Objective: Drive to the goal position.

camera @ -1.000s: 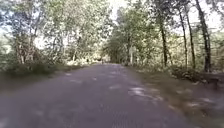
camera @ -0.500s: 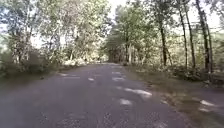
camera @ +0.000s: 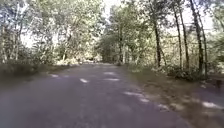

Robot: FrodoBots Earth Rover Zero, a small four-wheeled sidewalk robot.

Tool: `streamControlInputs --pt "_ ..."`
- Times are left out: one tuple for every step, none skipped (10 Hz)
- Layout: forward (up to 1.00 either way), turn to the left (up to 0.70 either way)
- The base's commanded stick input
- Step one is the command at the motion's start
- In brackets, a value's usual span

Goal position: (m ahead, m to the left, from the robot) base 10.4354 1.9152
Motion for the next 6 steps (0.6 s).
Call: streamControlInputs --pt "0.45 0.00" --pt "0.45 0.00" --pt "0.45 0.00" --pt "0.45 0.00" --pt "0.45 0.00" --pt "0.45 0.00"
